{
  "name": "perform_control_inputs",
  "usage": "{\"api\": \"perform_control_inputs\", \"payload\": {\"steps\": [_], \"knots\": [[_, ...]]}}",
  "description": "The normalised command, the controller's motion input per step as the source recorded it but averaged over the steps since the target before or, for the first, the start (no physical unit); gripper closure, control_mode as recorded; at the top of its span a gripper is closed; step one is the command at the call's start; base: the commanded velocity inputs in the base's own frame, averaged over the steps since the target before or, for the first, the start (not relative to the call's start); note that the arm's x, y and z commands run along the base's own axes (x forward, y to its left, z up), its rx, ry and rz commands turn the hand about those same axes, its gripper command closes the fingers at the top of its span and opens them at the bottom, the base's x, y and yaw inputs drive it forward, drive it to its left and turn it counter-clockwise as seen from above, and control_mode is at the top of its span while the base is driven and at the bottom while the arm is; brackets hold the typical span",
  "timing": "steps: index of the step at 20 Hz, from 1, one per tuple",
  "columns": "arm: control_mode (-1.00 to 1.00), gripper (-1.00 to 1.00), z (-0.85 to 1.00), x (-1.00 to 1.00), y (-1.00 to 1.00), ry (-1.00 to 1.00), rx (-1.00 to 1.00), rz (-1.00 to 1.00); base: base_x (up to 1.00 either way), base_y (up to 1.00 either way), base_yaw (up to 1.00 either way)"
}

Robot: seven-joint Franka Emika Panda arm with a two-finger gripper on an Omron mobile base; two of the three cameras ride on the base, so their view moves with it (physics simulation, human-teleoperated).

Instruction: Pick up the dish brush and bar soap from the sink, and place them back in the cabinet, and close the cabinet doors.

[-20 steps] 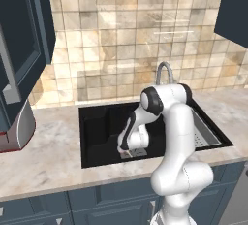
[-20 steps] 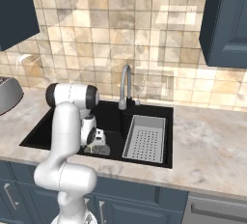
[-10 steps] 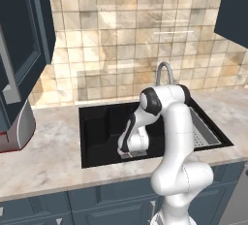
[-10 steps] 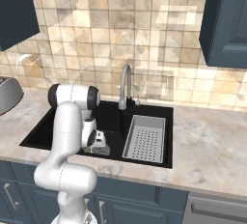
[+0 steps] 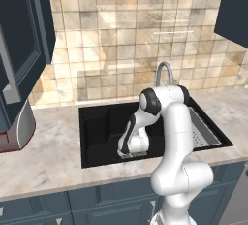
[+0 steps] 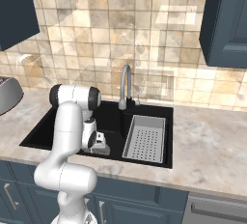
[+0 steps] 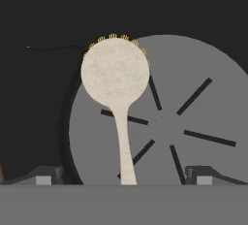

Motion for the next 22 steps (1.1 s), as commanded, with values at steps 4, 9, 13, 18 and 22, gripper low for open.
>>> {"api": "perform_control_inputs", "payload": {"steps": [4, 9, 13, 18, 22], "knots": [[-1.00, -1.00, -0.09, 0.00, 0.00, 0.00, 0.00, 0.00, 0.00, 0.00, 0.00], [-1.00, -1.00, -0.09, 0.00, 0.00, 0.00, 0.00, 0.00, 0.00, 0.00, 0.00], [-1.00, -1.00, -0.10, 0.00, 0.00, 0.00, 0.00, 0.00, 0.00, 0.00, 0.00], [-1.00, -1.00, -0.13, 0.00, 0.00, 0.00, 0.00, 0.00, 0.00, 0.00, 0.00], [-1.00, -1.00, -0.12, 0.00, 0.00, 0.00, 0.00, 0.00, 0.00, 0.00, 0.00]]}}
